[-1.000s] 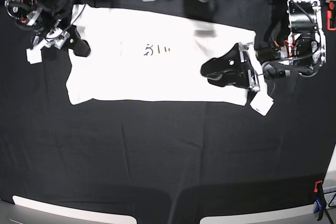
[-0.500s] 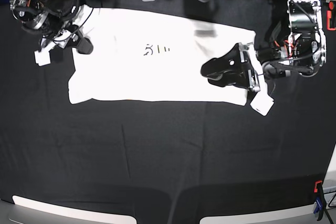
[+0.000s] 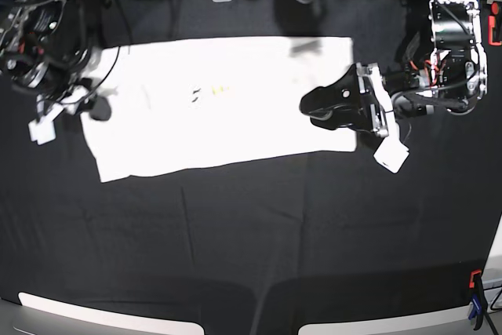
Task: Layout the t-shirt on the table in an organized manner, then fold the t-shirt properly
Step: 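Fold the strip end over toward the left gripper with the right gripper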
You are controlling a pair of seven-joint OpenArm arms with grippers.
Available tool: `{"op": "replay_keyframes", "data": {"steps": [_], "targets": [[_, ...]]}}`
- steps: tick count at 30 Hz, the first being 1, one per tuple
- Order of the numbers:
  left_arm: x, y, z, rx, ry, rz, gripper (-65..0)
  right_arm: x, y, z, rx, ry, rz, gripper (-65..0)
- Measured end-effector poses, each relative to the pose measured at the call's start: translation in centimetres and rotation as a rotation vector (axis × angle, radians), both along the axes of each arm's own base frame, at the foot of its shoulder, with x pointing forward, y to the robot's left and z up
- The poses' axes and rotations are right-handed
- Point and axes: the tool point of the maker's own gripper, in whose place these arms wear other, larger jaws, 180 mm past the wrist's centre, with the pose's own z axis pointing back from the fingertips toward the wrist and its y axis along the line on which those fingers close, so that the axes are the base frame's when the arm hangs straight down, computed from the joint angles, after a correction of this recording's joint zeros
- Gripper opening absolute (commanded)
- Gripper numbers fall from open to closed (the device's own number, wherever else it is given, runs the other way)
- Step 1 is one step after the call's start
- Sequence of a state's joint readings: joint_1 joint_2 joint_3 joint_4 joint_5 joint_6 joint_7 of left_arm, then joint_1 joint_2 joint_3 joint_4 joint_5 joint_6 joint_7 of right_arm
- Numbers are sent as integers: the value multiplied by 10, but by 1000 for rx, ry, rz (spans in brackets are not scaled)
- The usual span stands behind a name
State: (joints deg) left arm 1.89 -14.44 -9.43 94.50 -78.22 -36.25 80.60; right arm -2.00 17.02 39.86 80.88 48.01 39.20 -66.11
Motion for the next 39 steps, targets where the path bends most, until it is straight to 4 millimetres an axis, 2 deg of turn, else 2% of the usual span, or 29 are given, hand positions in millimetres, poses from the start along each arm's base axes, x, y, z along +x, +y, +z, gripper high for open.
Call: {"op": "replay_keyframes", "data": {"steps": [4,8,10,12,19,23,25,29,34,36,39], "targets": [[0,0,0,1,0,0,-374,10,1,7,5,-26,-2,-650],[3,3,-8,48,-1,18,-374,12,34,-7,21,11,66,-650],[3,5,-13,80,4,20,-374,12,60,-16,22,36,128,-650],[3,5,-13,79,3,20,-374,14,87,-15,9,32,197,-650],[3,5,-13,79,3,21,-374,24,175,14,-75,-50,390,-650],[3,5,-13,79,3,20,-374,20,238,31,-18,-105,498,-650],[3,5,-13,79,3,20,-374,15,263,31,-12,-105,551,-650],[3,5,-13,79,3,20,-374,6,293,20,-81,-63,608,-650],[4,5,-10,67,-2,20,-374,0,327,28,-50,-81,656,-650],[6,7,-8,66,-8,22,-374,-2,332,28,-57,-83,671,-650],[6,13,-8,79,-11,24,-374,-1,328,24,-94,-72,670,-650]]}}
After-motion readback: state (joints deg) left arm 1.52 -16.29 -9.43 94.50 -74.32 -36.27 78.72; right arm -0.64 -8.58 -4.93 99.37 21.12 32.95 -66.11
